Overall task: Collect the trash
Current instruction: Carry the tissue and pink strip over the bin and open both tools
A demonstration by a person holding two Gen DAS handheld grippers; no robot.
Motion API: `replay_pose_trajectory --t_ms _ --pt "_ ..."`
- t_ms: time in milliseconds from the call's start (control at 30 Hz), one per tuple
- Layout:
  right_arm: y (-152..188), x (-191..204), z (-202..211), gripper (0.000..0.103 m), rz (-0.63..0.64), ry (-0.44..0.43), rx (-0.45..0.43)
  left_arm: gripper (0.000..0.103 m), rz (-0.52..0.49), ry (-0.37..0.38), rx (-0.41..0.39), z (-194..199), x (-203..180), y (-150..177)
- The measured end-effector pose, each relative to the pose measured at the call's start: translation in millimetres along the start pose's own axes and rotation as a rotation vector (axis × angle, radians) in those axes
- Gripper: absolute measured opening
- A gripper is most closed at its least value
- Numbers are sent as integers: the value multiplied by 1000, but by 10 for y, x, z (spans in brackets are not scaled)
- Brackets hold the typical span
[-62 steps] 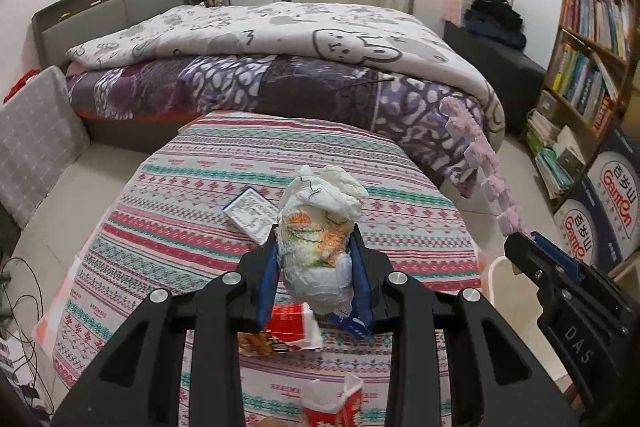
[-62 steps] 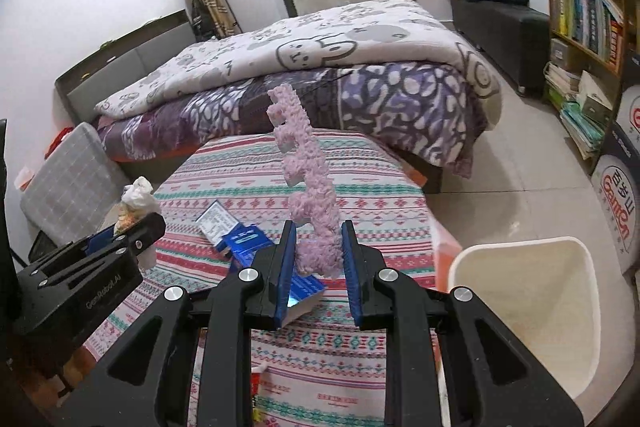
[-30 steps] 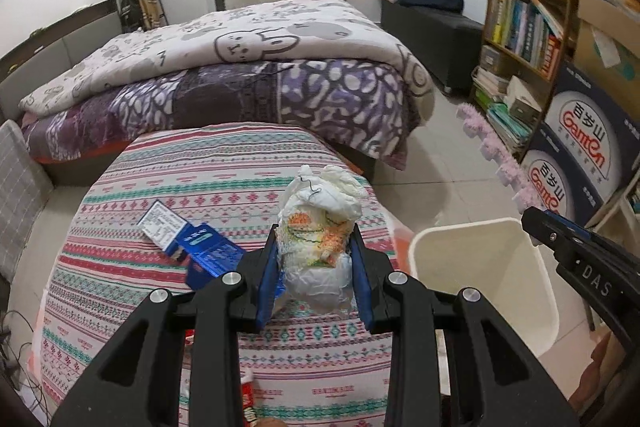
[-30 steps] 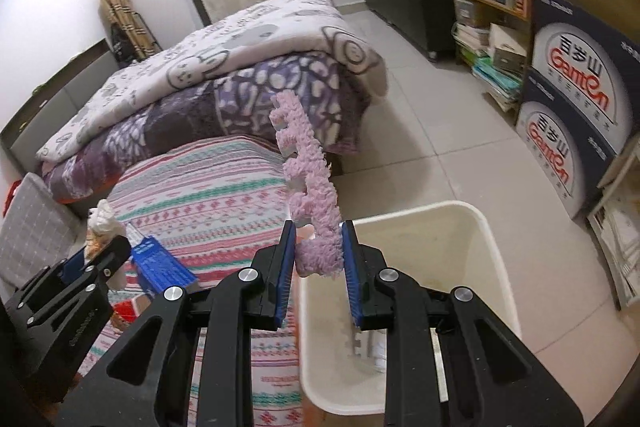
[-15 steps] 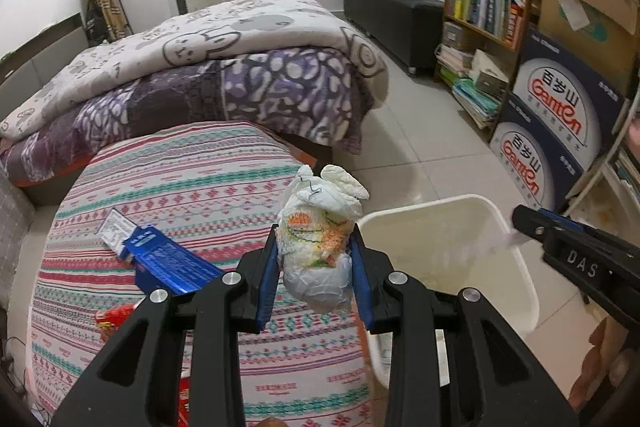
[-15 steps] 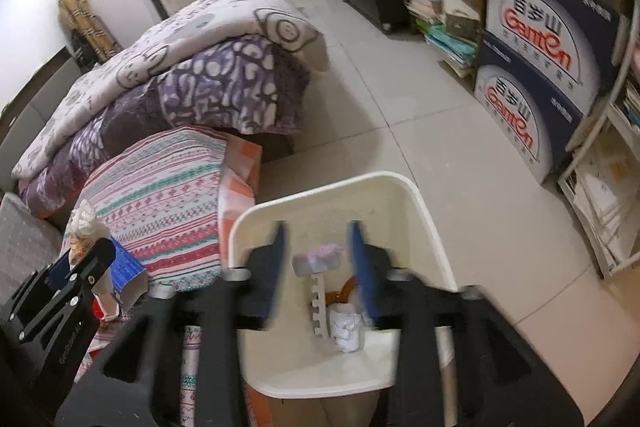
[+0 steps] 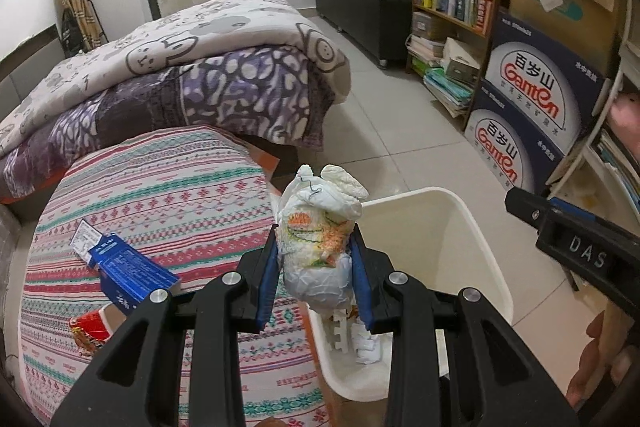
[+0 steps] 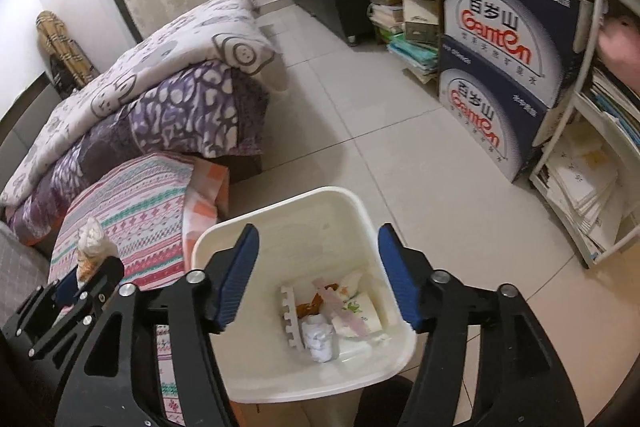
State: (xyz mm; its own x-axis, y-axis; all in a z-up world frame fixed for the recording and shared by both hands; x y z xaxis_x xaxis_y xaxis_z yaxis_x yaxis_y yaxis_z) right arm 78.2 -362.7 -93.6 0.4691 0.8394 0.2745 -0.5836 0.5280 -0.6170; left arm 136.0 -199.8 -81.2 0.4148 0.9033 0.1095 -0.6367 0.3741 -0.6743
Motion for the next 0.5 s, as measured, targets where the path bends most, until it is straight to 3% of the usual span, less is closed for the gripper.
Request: replay_pose_trajectory --t_ms 233,500 --pt "-63 -293 82 90 -77 51 -44 34 12 82 35 -78 -189 35" --pt "-48 -459 100 93 -115 79 -42 37 4 156 49 -109 -384 66"
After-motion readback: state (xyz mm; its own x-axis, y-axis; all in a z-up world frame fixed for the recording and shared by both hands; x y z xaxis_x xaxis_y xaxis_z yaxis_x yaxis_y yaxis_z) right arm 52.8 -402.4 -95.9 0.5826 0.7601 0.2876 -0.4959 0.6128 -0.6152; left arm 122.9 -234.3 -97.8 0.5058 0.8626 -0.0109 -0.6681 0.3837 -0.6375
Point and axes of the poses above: each gripper's, at about its wrist camera, not at the fingertips, and z roughly against the way its jaws point, x to its left, y to its underside, the point moved 9 cm from there along -z, roughly the way its jaws point, and after that the axes turned 4 degrees about -y, right-handed, at the moved point
